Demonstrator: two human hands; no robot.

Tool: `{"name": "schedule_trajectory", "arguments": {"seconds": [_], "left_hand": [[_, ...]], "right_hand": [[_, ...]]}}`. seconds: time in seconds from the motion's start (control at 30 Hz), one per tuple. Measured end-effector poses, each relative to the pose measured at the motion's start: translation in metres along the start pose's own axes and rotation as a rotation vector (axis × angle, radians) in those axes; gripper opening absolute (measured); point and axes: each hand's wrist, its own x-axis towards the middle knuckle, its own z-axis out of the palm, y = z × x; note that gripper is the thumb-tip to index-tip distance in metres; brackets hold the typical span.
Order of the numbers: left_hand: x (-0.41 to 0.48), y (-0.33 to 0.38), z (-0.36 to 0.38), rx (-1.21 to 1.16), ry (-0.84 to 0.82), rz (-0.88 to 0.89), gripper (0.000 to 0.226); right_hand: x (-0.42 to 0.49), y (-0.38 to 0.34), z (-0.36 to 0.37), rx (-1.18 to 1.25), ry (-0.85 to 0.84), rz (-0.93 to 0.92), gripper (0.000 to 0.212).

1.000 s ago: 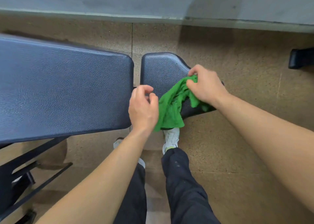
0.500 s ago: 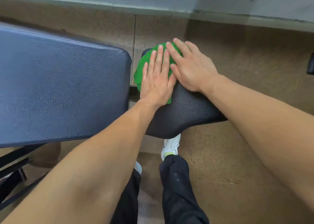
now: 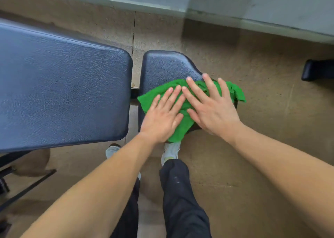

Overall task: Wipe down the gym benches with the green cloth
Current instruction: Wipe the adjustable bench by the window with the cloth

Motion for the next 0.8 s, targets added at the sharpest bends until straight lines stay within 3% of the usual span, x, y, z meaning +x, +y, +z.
{"name": "schedule_trajectory", "arguments": {"seconds": [0.1,0.2,0.3,0.43,0.6,0.7,0.8], "left_hand": [[0.047,-0.020,-0.017,0.017,0.059,-0.129,0.064],[0.062,-0.009,-0.022,-0.001,0.088,-0.213,0.062],[0.038,0.016,-0.012,-0.003,0.084,-0.196,0.064],[-0.023,0.035,0.008,-0.041,0.064,-0.129,0.069],[-0.054,0.033,0.003,-0.216,0.178,-0.168,0.030],[-0.059,0.021,-0.036,-0.394,0.049,-0.221,0.018],[-0.078,-0.004,-0.085,-0.649,0.041,-0.416,0.021]], "right_hand": [[0.057,0.010,-0.012,0.115,-0.033,0.163,0.067],[0.053,0.004,-0.007,0.168,0.028,0.231,0.062],[0.015,-0.007,-0.002,0.116,0.097,0.205,0.059],[-0.032,-0.031,0.009,0.029,0.064,0.065,0.059],[-0.048,-0.061,0.004,0.088,0.085,-0.017,0.041],[-0.026,-0.076,-0.022,0.319,-0.070,0.130,0.044],[0.003,-0.097,-0.072,0.844,-0.252,0.354,0.036]]}}
